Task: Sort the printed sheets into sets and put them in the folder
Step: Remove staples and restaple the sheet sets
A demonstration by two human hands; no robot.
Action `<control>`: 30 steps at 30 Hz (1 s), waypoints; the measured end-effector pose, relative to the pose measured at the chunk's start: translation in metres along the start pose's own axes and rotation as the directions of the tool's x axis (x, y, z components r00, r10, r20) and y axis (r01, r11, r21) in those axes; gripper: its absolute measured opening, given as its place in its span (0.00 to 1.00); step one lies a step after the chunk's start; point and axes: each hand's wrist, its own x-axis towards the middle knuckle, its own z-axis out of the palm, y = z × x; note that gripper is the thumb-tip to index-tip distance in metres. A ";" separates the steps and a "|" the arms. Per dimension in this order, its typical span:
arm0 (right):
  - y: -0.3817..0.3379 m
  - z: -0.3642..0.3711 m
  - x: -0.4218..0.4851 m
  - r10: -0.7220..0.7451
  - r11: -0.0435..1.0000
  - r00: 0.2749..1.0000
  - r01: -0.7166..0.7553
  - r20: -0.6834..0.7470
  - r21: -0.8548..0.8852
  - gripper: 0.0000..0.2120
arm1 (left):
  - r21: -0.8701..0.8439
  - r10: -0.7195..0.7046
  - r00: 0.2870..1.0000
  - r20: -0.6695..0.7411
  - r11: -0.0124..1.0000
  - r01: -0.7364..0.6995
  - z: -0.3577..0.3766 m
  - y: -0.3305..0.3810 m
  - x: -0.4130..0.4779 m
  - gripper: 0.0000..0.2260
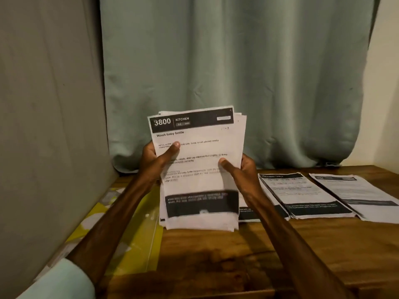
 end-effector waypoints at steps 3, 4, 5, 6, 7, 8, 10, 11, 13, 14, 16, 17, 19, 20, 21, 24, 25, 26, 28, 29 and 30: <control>0.000 -0.001 0.000 -0.001 1.000 1.000 0.001 -0.007 -0.018 0.15 | -0.026 -0.001 1.000 0.004 1.000 0.002 0.004 0.002 -0.001 0.17; -0.003 0.000 0.001 -0.003 1.000 1.000 0.003 -0.010 -0.017 0.15 | -0.026 0.007 1.000 0.003 1.000 -0.007 0.006 0.005 0.000 0.18; -0.006 0.001 0.002 -0.006 1.000 1.000 0.006 -0.013 -0.013 0.15 | -0.020 0.019 1.000 0.001 1.000 -0.019 0.007 0.009 0.001 0.18; -0.009 0.002 0.004 -0.011 1.000 1.000 0.010 -0.018 -0.007 0.16 | -0.016 0.028 1.000 -0.003 0.999 -0.028 0.010 0.013 0.002 0.17; -0.011 0.003 0.005 -0.020 1.000 1.000 0.020 -0.022 -0.003 0.16 | -0.013 0.032 0.999 -0.010 0.999 -0.032 0.012 0.016 0.003 0.16; -0.013 0.004 0.006 -0.030 1.000 0.999 0.030 -0.028 -0.002 0.16 | -0.008 0.037 0.999 -0.016 0.999 -0.037 0.014 0.017 0.004 0.15; -0.016 0.005 0.010 -0.044 0.999 0.998 0.044 -0.053 0.011 0.15 | 0.018 0.053 0.998 -0.033 0.998 -0.053 0.019 0.020 0.008 0.15; -0.019 0.006 0.011 -0.044 0.999 0.996 0.046 -0.077 0.025 0.14 | 0.024 0.058 0.997 -0.045 0.998 -0.057 0.020 0.021 0.010 0.15; -0.025 0.008 0.015 -0.050 0.997 0.991 0.056 -0.120 0.047 0.14 | 0.039 0.063 0.995 -0.079 0.997 -0.060 0.022 0.023 0.016 0.13; -0.029 0.009 0.018 -0.053 0.997 0.988 0.060 -0.142 0.050 0.14 | 0.062 0.066 0.992 -0.103 0.996 -0.060 0.023 0.024 0.018 0.12; -0.038 0.011 0.026 -0.045 0.996 0.975 0.060 -0.219 0.063 0.17 | 0.118 0.076 0.988 -0.138 0.991 -0.059 0.023 0.023 0.023 0.13; -0.041 0.012 0.030 -0.044 0.996 0.965 0.063 -0.260 0.065 0.18 | 0.139 0.082 0.986 -0.148 0.988 -0.061 0.023 0.023 0.026 0.13; -0.044 0.014 0.037 -0.053 0.996 0.948 0.072 -0.313 0.049 0.20 | 0.151 0.089 0.983 -0.162 0.986 -0.064 0.022 0.021 0.029 0.12; -0.043 0.014 0.040 -0.056 0.997 0.944 0.071 -0.324 0.032 0.20 | 0.155 0.096 0.982 -0.162 0.985 -0.070 0.022 0.020 0.030 0.12; -0.043 0.014 0.041 -0.059 0.998 0.943 0.068 -0.327 0.015 0.20 | 0.165 0.104 0.982 -0.160 0.983 -0.078 0.022 0.019 0.030 0.11; -0.041 0.013 0.042 -0.070 0.997 0.953 0.079 -0.296 0.018 0.20 | 0.189 0.129 0.979 -0.160 0.977 -0.098 0.022 0.015 0.028 0.10; -0.038 0.013 0.042 -0.073 0.996 0.959 0.083 -0.274 0.023 0.19 | 0.203 0.144 0.976 -0.165 0.973 -0.110 0.022 0.013 0.028 0.10; -0.037 0.012 0.043 -0.080 0.995 0.965 0.093 -0.251 0.039 0.18 | 0.224 0.167 0.971 -0.170 0.966 -0.127 0.023 0.011 0.028 0.11; -0.036 0.010 0.041 -0.092 0.992 0.973 0.108 -0.211 0.062 0.18 | 0.273 0.230 0.956 -0.181 0.946 -0.176 0.024 0.007 0.028 0.12; -0.037 0.009 0.039 -0.099 0.992 0.976 0.112 -0.192 0.060 0.19 | 0.292 0.266 0.946 -0.183 0.934 -0.206 0.024 0.006 0.028 0.13; -0.037 0.007 0.038 -0.102 0.992 0.980 0.113 -0.171 0.057 0.20 | 0.307 0.297 0.937 -0.186 0.923 -0.232 0.025 0.005 0.028 0.13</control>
